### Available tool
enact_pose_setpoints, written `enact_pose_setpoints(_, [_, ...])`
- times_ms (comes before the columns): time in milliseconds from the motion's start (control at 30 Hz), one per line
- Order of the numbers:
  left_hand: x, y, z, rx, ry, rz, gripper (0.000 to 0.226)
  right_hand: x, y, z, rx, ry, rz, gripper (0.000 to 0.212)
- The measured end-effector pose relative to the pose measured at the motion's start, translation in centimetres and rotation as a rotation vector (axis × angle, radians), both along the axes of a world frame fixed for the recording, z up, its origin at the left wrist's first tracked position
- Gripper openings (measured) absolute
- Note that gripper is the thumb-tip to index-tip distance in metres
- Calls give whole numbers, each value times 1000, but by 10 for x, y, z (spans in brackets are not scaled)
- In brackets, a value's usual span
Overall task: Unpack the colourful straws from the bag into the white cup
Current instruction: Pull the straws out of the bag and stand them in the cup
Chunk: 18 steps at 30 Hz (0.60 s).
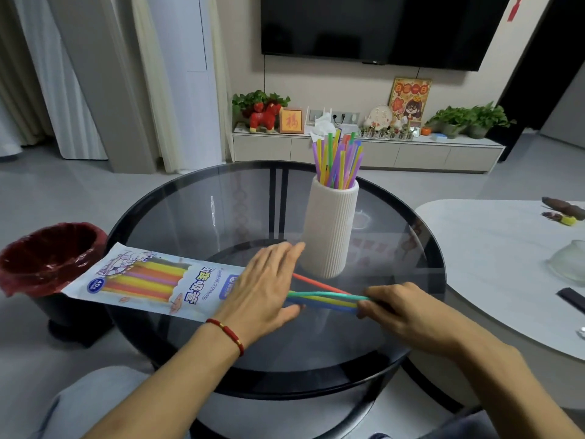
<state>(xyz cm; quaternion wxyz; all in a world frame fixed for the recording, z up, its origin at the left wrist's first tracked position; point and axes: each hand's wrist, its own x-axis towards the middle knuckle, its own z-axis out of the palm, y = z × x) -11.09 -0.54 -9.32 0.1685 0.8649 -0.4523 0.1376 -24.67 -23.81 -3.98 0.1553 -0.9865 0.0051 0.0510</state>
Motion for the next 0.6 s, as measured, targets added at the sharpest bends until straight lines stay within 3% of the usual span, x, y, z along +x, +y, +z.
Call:
enact_pose_setpoints(67, [-3,-11,-2,9,-83,-89,84,-1,0,8,16,26,-4,33])
enact_pose_setpoints(133, [-9,-23,-10,61,-179,-183,41,2,4,20,-11,36,12,35])
enact_pose_setpoints(200, [-14,-31,-15,69,-87,-186,13,6,9,36,-157,18,-5,37])
enact_pose_setpoints(267, [-14,-34,-14,57,43,-133,4,6,9,52,-416,-205,-27,37])
enact_pose_setpoints(300, [-11,-35,-12,26,95,-103,7,3,7,55,-448,-460,15,30])
enact_pose_setpoints(367, [-8,-36,-4,-106,195,-82,16,-12,7,48,-328,-930,60,25])
enact_pose_setpoints(400, [-8,-37,2,-177,217,-91,21,-19,12,40,-213,-1024,43,34])
enact_pose_setpoints(500, [-14,-45,18,-373,274,-122,29,-22,39,7,190,-781,-110,35])
enact_pose_setpoints(567, [-23,-53,25,-461,332,-176,25,-7,52,-6,393,-598,-250,29])
enact_pose_setpoints(600, [-27,-56,27,-488,354,-208,19,3,57,-5,520,-605,-294,30])
